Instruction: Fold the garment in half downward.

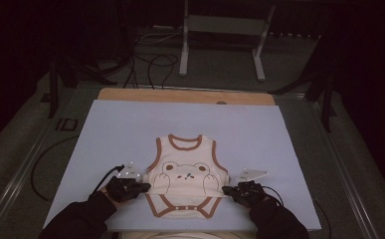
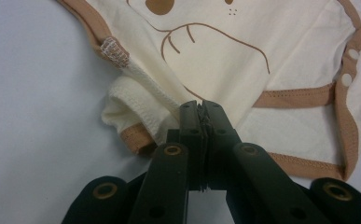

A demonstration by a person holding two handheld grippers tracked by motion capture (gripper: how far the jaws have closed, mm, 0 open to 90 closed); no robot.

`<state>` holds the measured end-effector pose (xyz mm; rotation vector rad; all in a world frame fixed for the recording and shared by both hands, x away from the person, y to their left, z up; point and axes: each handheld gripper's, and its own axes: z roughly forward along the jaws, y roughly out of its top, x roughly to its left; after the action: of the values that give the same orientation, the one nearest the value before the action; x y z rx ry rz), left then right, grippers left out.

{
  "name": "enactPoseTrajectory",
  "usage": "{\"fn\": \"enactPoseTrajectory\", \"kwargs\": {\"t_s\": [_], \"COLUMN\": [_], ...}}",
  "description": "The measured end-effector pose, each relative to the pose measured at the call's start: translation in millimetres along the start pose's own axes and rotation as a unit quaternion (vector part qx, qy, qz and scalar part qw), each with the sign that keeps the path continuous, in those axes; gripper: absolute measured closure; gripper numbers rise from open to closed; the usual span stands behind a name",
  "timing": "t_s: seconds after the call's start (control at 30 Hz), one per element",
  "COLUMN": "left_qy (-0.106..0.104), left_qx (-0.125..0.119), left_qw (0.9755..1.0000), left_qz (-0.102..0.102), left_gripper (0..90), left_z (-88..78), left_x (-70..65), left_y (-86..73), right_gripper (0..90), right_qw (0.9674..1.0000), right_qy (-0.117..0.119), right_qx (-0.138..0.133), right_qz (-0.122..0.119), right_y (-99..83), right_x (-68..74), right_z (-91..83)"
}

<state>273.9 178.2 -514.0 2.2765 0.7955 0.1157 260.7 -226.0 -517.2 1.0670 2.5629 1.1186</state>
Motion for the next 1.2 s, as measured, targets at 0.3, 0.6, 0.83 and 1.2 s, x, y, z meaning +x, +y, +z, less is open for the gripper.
{"fn": "enactPoseTrajectory", "kwargs": {"t_s": [0.3,0.6,0.83,1.2], "left_qy": [0.013,-0.007,-0.039,-0.033], "left_qx": [-0.006,-0.016,-0.033,-0.058], "left_qw": [0.9998,0.9996,0.9982,0.9968], "left_qz": [0.012,0.02,0.03,0.045], "left_gripper": [64.2,32.4,0.1,0.0], "left_z": [-5.4,-13.8,-21.8,-38.2], "left_x": [-4.8,-7.9,-6.4,2.5], "left_y": [2.6,10.3,16.3,32.4], "right_gripper": [54.5,26.3,13.4,9.6], "right_qw": [0.9999,0.9989,0.9966,0.9943], "right_qy": [0.0,0.015,0.019,0.006], "right_qx": [-0.015,-0.045,-0.079,-0.101], "right_qz": [0.001,-0.006,-0.009,-0.034], "right_y": [3.8,12.4,19.0,32.9], "right_x": [4.7,8.3,8.2,3.1], "right_z": [-5.7,-14.1,-25.8,-40.1]}}
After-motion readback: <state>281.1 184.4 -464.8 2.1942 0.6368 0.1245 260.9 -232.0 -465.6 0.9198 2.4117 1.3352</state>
